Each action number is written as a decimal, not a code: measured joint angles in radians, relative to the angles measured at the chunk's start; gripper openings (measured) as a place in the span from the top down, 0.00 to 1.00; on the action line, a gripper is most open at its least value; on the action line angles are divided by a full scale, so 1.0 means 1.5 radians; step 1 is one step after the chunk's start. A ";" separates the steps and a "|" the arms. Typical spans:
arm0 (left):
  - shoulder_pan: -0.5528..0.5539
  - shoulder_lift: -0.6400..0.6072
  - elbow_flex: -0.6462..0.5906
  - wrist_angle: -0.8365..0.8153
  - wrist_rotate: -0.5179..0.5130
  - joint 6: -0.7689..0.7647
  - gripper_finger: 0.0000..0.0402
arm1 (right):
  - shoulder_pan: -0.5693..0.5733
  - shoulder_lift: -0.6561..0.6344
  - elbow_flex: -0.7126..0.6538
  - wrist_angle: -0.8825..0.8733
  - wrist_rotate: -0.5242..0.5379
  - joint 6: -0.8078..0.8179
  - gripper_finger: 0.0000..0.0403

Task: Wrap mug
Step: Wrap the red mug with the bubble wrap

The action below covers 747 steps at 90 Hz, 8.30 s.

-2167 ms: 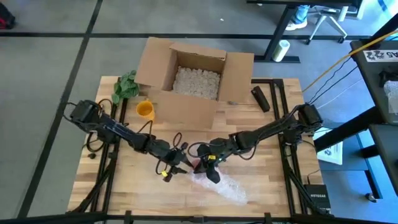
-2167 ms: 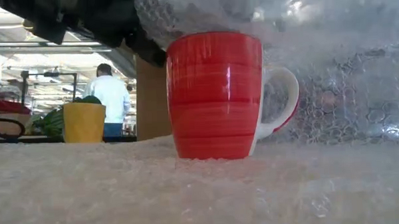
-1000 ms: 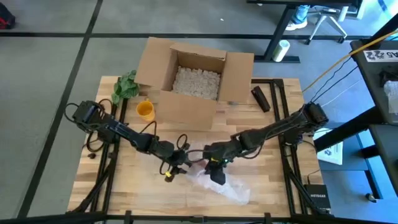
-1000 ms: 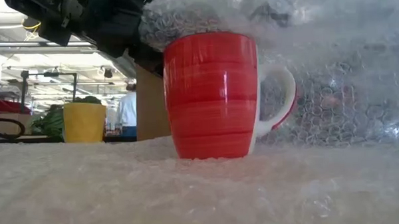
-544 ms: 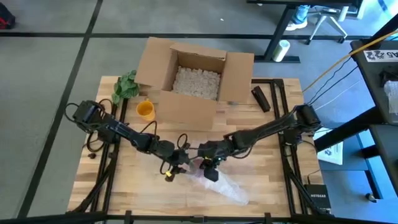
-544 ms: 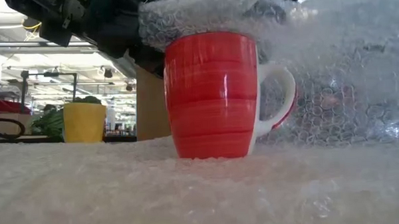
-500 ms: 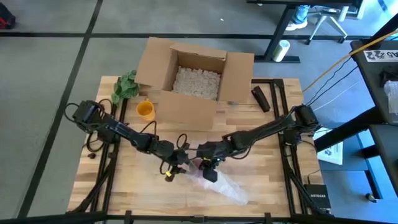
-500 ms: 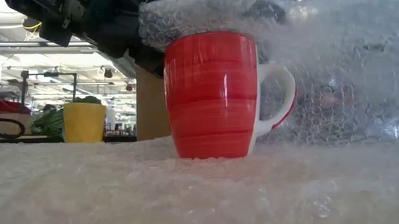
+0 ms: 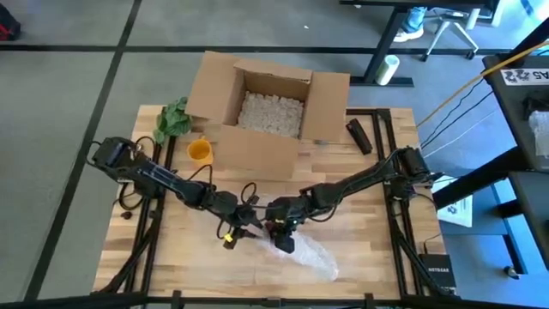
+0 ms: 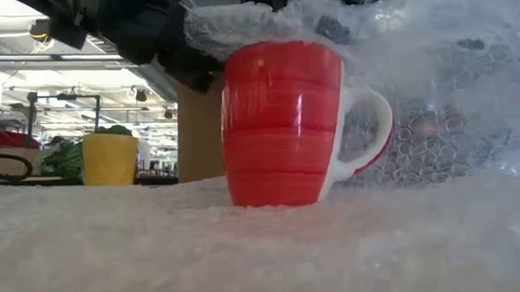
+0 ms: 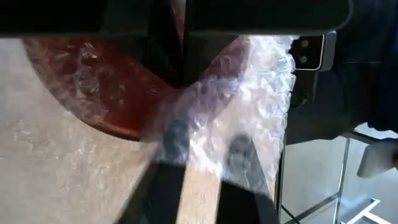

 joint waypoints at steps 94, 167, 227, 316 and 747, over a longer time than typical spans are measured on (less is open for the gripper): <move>-0.080 0.094 -0.103 0.119 -0.132 -0.129 0.70 | 0.000 0.005 -0.004 0.001 0.010 0.003 1.00; 0.062 0.208 0.035 0.087 -0.027 -0.030 0.70 | 0.006 0.003 -0.002 -0.031 0.009 0.027 1.00; -0.042 0.186 0.052 0.097 0.033 -0.027 0.70 | 0.025 0.000 0.000 -0.078 0.089 0.037 1.00; -0.026 0.247 0.058 0.111 0.066 -0.055 0.70 | 0.040 0.000 0.072 -0.176 0.127 0.004 1.00; -0.006 0.252 0.058 0.081 0.036 -0.028 0.70 | 0.037 0.150 0.332 -0.382 0.058 -0.111 1.00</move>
